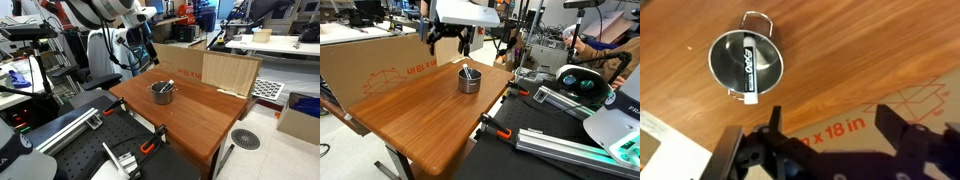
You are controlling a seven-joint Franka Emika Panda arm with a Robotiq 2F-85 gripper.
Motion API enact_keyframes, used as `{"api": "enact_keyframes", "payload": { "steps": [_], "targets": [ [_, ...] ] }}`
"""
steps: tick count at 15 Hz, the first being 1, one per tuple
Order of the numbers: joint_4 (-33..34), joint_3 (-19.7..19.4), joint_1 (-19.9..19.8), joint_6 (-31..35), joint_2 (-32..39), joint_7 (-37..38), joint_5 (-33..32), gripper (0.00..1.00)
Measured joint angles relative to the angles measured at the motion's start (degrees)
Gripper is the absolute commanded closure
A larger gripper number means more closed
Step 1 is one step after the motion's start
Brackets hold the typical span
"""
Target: Put the black marker inside the silver pot
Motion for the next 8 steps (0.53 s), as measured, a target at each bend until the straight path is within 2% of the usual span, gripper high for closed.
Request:
{"api": "enact_keyframes", "payload": {
  "steps": [8],
  "targets": [
    [-0.26,0.41,-0.79,0.25,-0.10,-0.89,0.66,0.00]
  ]
}}
